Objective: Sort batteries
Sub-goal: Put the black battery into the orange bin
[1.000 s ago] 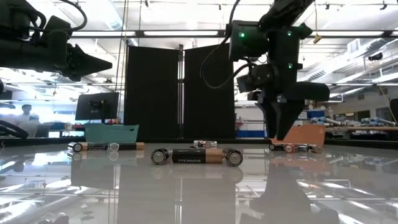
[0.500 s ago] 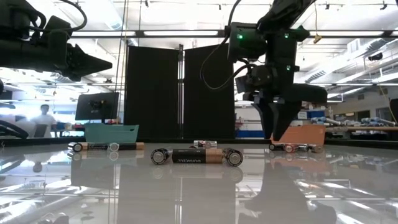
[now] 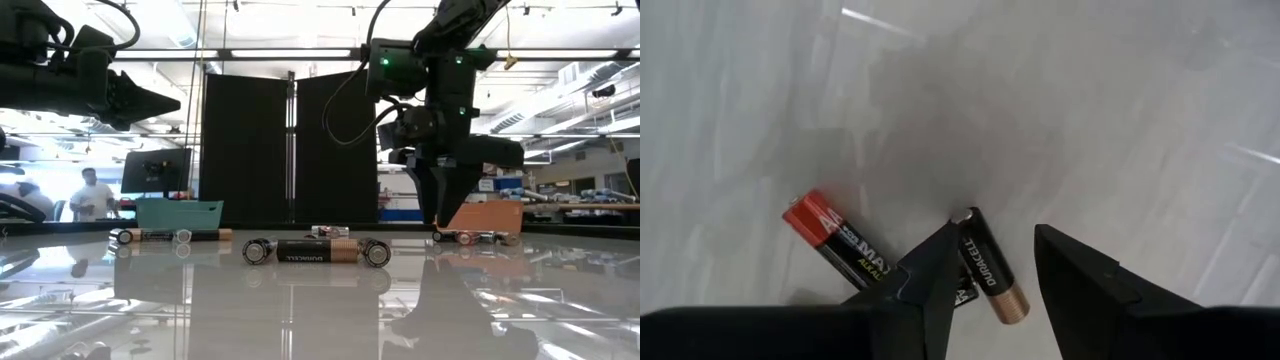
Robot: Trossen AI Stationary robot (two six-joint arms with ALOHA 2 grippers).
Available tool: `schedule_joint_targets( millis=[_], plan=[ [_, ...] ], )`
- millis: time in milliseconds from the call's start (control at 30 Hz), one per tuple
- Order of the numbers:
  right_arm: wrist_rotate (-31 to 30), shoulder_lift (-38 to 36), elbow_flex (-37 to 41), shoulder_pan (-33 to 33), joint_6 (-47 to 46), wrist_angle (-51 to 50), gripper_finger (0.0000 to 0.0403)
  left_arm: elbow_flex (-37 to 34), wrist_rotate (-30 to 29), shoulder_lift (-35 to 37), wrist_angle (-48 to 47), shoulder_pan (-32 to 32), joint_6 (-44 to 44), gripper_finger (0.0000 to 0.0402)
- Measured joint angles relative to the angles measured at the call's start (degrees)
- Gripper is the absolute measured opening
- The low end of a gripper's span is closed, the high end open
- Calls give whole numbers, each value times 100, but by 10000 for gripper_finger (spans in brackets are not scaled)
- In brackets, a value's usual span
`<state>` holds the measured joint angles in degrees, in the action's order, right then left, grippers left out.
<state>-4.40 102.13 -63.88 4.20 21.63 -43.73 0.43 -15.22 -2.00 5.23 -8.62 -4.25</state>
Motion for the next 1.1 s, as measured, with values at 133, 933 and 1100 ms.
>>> schedule_joint_targets(
  millis=[133,933,1100],
  plan=[
    [1,0,0,-31,37,-2,145,0,0,0,0,-1,0,6],
    [-293,-2,2,-117,208,-111,146,107,0,-2,782,-1,12,6],
    [-214,-2,2,-122,214,-96,147,109,2,0,870,0,11,6]
  ],
)
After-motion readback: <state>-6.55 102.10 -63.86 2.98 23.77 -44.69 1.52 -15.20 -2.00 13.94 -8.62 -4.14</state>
